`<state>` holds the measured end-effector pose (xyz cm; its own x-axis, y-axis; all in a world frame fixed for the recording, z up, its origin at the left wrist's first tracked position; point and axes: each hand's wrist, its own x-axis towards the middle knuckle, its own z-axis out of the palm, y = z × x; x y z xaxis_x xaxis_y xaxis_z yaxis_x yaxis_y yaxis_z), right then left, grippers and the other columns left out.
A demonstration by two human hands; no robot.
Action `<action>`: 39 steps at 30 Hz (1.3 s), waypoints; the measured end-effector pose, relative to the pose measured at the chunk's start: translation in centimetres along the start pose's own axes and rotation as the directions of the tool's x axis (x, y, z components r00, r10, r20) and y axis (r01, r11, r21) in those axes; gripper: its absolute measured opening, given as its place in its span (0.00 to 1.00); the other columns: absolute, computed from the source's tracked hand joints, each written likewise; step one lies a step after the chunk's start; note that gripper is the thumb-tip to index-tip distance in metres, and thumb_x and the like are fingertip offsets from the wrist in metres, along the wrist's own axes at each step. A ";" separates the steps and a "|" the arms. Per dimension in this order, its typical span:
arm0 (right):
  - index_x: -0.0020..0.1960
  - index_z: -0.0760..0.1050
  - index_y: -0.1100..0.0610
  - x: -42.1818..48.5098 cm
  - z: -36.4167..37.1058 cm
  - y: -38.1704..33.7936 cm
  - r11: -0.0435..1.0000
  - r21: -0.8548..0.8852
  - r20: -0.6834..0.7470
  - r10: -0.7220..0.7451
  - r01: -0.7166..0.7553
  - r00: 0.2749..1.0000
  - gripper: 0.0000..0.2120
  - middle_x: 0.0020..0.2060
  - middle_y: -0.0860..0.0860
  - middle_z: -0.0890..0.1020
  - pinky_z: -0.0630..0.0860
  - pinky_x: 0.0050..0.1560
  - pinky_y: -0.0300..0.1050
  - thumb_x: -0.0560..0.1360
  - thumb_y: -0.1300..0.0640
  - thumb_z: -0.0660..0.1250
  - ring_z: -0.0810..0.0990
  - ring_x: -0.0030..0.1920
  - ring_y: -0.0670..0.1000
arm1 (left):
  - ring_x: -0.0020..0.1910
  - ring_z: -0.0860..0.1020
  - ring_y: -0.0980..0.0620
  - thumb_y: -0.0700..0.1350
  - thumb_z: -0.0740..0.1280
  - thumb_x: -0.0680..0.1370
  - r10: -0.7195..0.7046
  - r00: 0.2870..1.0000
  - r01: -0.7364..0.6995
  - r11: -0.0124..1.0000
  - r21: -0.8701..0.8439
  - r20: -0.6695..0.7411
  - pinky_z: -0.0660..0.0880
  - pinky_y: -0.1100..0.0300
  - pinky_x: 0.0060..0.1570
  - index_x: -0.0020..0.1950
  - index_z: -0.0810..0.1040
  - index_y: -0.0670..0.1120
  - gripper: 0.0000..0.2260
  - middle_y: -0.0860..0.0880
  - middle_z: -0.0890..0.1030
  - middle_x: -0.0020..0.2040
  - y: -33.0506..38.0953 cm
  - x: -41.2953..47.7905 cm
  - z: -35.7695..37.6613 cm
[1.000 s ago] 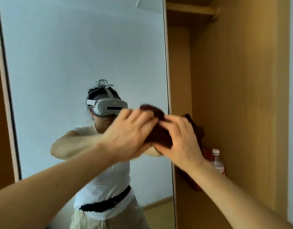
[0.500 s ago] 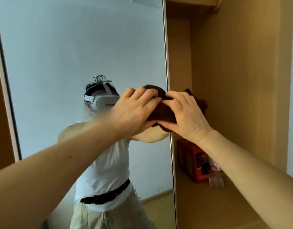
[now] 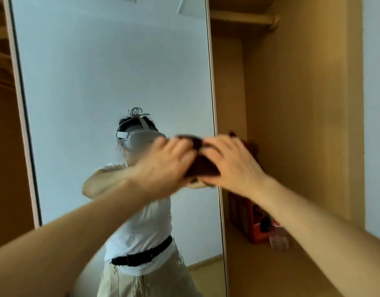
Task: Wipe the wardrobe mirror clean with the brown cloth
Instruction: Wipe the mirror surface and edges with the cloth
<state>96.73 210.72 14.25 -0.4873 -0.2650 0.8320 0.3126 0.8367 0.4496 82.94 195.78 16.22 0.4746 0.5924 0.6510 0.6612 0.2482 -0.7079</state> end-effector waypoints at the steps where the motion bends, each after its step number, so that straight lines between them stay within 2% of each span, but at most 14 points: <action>1: 0.60 0.76 0.59 2.6 -0.9 0.9 1.000 -0.026 -0.044 0.015 -0.016 0.999 0.29 0.59 0.60 0.77 0.70 0.56 0.56 0.65 0.43 0.74 0.75 0.58 0.62 | 0.48 0.78 0.41 0.58 0.62 0.73 -0.055 0.998 0.056 0.998 0.029 -0.033 0.69 0.49 0.46 0.54 0.79 0.40 0.23 0.40 0.79 0.54 -1.9 1.3 -0.7; 5: 0.67 0.71 0.50 9.7 -1.6 0.9 0.995 -0.026 -0.144 0.094 -0.099 0.985 0.27 0.61 0.56 0.73 0.63 0.61 0.55 0.71 0.40 0.66 0.70 0.61 0.58 | 0.47 0.75 0.37 0.56 0.62 0.72 -0.205 0.971 0.218 0.970 0.104 -0.125 0.68 0.46 0.44 0.58 0.77 0.39 0.24 0.38 0.77 0.54 -7.8 2.9 -2.8; 8: 0.65 0.73 0.50 9.1 0.2 -2.0 0.986 0.032 -0.231 0.164 -0.161 0.959 0.26 0.60 0.55 0.74 0.65 0.59 0.55 0.70 0.42 0.67 0.72 0.60 0.59 | 0.48 0.72 0.38 0.54 0.62 0.73 -0.231 0.960 0.246 0.966 0.078 -0.160 0.68 0.45 0.44 0.61 0.75 0.38 0.23 0.37 0.75 0.56 -7.7 0.4 -2.3; 10: 0.65 0.73 0.51 5.9 2.0 -4.3 0.989 0.070 -0.244 0.146 -0.133 0.959 0.28 0.60 0.57 0.75 0.66 0.58 0.56 0.68 0.43 0.69 0.73 0.59 0.60 | 0.48 0.71 0.39 0.54 0.62 0.75 -0.213 0.966 0.221 0.975 0.038 -0.149 0.66 0.46 0.44 0.61 0.74 0.37 0.23 0.36 0.75 0.56 -5.5 -3.2 -1.1; 15: 0.69 0.63 0.50 -3.9 5.4 -9.3 0.983 0.048 -0.032 -0.174 0.176 0.984 0.29 0.63 0.56 0.69 0.64 0.62 0.57 0.71 0.40 0.63 0.70 0.62 0.58 | 0.47 0.73 0.39 0.53 0.59 0.78 -0.092 0.996 0.091 0.995 -0.028 -0.010 0.68 0.44 0.50 0.58 0.71 0.40 0.18 0.38 0.74 0.55 2.1 -13.6 1.5; 18: 0.68 0.64 0.50 -3.1 4.7 -7.8 0.943 0.034 0.027 -0.333 0.332 0.942 0.29 0.61 0.55 0.72 0.70 0.57 0.55 0.72 0.38 0.63 0.70 0.59 0.56 | 0.44 0.77 0.40 0.50 0.63 0.77 -0.039 0.999 0.040 0.998 -0.050 0.033 0.70 0.44 0.51 0.55 0.72 0.40 0.15 0.37 0.78 0.51 2.1 -13.5 1.3; 20: 0.68 0.68 0.52 -0.3 3.5 -6.2 0.933 0.023 0.006 -0.359 0.359 0.933 0.29 0.60 0.58 0.76 0.72 0.55 0.56 0.72 0.38 0.63 0.73 0.57 0.58 | 0.44 0.78 0.39 0.49 0.67 0.74 -0.036 0.999 0.036 0.999 -0.020 0.008 0.69 0.47 0.48 0.54 0.73 0.39 0.16 0.36 0.78 0.51 0.4 -11.4 0.2; 22: 0.66 0.73 0.55 3.0 2.4 -4.3 0.955 -0.006 -0.053 -0.297 0.297 0.953 0.30 0.58 0.61 0.77 0.72 0.54 0.58 0.71 0.39 0.65 0.76 0.55 0.62 | 0.45 0.78 0.37 0.53 0.66 0.75 -0.078 0.996 0.079 0.996 0.031 -0.041 0.68 0.48 0.46 0.54 0.74 0.38 0.18 0.34 0.78 0.52 -2.0 -8.5 -1.3; 26: 0.67 0.71 0.53 7.9 1.5 -2.8 0.992 -0.048 -0.168 -0.124 0.117 0.978 0.30 0.57 0.60 0.76 0.69 0.53 0.57 0.70 0.39 0.64 0.75 0.54 0.64 | 0.47 0.76 0.37 0.57 0.62 0.76 -0.193 0.978 0.200 0.974 0.104 -0.077 0.68 0.48 0.43 0.56 0.77 0.38 0.23 0.36 0.78 0.56 -6.2 -4.1 -3.7; 28: 0.67 0.71 0.52 7.8 2.3 -3.6 0.999 -0.047 -0.232 -0.034 0.024 0.972 0.27 0.58 0.59 0.76 0.67 0.54 0.56 0.72 0.40 0.63 0.74 0.55 0.63 | 0.48 0.76 0.37 0.56 0.63 0.76 -0.240 0.968 0.246 0.965 0.089 -0.079 0.68 0.47 0.43 0.57 0.78 0.38 0.22 0.36 0.78 0.56 -6.3 -4.0 -3.7; 31: 0.66 0.73 0.52 4.6 4.2 -6.0 0.999 -0.001 -0.314 0.045 -0.048 0.948 0.26 0.58 0.59 0.77 0.66 0.54 0.55 0.71 0.42 0.64 0.74 0.55 0.62 | 0.47 0.75 0.36 0.53 0.65 0.76 -0.225 0.971 0.229 0.973 0.042 -0.084 0.67 0.48 0.44 0.58 0.77 0.38 0.20 0.36 0.77 0.55 -4.4 -6.5 -2.3; 33: 0.66 0.71 0.52 1.3 5.6 -8.1 0.999 0.029 -0.274 0.036 -0.029 0.961 0.26 0.59 0.59 0.76 0.65 0.54 0.55 0.70 0.43 0.66 0.73 0.57 0.62 | 0.47 0.74 0.37 0.52 0.64 0.76 -0.182 0.982 0.183 0.983 0.004 -0.044 0.67 0.48 0.44 0.58 0.75 0.39 0.19 0.36 0.77 0.54 -2.3 -9.3 -1.2; 37: 0.68 0.65 0.51 -6.5 7.1 -12.5 0.997 0.052 -0.040 -0.054 0.056 0.998 0.30 0.61 0.58 0.70 0.64 0.56 0.55 0.69 0.43 0.65 0.69 0.59 0.59 | 0.46 0.74 0.40 0.47 0.63 0.78 -0.108 0.990 0.116 0.989 -0.088 0.092 0.69 0.45 0.51 0.54 0.78 0.39 0.13 0.37 0.77 0.52 3.2 -15.6 0.6; 39: 0.68 0.65 0.50 -8.3 6.8 -13.2 0.990 0.078 0.049 -0.122 0.118 0.991 0.31 0.60 0.57 0.72 0.68 0.56 0.55 0.68 0.42 0.66 0.70 0.59 0.58 | 0.45 0.76 0.40 0.46 0.65 0.78 -0.047 0.983 0.068 0.991 -0.118 0.176 0.72 0.44 0.52 0.51 0.79 0.40 0.10 0.38 0.78 0.51 4.7 -16.8 0.5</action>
<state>91.10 205.15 -0.75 -0.5611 -0.3410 0.7542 0.1888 0.8344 0.5178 77.76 187.38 1.80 0.3332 0.7061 0.6248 0.7558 0.1961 -0.6247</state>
